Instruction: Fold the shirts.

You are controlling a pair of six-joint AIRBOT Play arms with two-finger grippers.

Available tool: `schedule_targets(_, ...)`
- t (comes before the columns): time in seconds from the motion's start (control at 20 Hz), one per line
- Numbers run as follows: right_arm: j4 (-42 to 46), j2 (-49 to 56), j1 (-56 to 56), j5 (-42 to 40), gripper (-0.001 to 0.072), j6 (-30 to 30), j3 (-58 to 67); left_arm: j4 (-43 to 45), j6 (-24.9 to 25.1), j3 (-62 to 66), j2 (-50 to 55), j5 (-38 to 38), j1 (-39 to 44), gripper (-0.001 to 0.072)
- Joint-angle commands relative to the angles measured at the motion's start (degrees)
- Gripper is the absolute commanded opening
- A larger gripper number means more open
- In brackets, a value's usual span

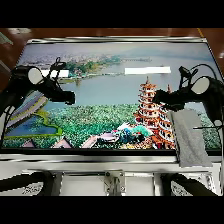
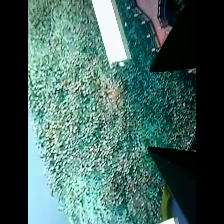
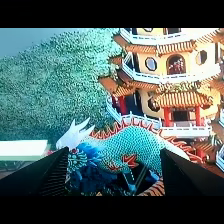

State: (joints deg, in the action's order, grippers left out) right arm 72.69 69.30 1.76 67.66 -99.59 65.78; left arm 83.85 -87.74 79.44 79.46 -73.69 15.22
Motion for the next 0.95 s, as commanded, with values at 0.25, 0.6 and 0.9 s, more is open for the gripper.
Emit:
schedule_targets(0.25, 2.69, 1.18, 3.06, -0.85, 0.0691, -0.61, 0.11, 9.6, -0.17, 0.11, 1.44, 4.24, 2.56, 0.0541)
schedule_targets(0.6, 2.67, 1.18, 3.06, -0.85, 0.0691, -0.61, 0.11, 9.57, -0.17, 0.11, 1.44, 4.22, 2.56, 0.0541)
schedule_targets(0.9, 2.67, 1.18, 3.06, -0.85, 0.0691, -0.61, 0.11, 9.6, -0.15, 0.11, 1.44, 4.11, 2.54, 0.0541)
